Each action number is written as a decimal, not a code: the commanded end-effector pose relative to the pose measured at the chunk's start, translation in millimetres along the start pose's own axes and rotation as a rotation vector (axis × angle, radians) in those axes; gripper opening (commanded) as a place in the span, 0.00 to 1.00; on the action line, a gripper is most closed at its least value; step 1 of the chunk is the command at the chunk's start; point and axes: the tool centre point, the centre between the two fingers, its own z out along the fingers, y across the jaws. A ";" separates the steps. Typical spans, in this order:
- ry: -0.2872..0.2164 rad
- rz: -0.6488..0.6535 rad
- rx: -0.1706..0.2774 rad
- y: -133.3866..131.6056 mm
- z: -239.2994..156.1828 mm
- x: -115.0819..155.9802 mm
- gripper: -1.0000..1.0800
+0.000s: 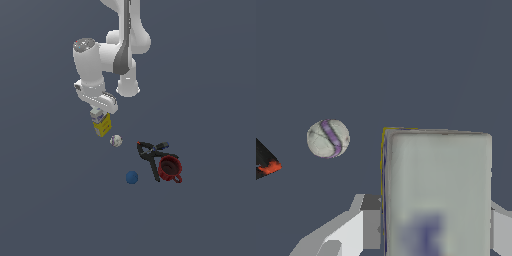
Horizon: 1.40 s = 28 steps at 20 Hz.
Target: Pick up a designated object from a clutter of objects.
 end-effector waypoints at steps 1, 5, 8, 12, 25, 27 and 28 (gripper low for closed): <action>0.001 0.000 0.000 0.5 -9.7 2.1 0.00; 0.001 0.000 0.000 1.4 -31.2 6.6 0.00; 0.001 0.001 -0.001 2.4 -52.1 11.0 0.00; 0.001 0.001 -0.001 3.5 -85.8 18.2 0.00; 0.000 0.000 0.001 6.7 -200.7 45.9 0.00; 0.000 0.000 0.001 6.9 -214.4 49.6 0.00; 0.000 0.000 0.001 7.0 -220.5 51.4 0.00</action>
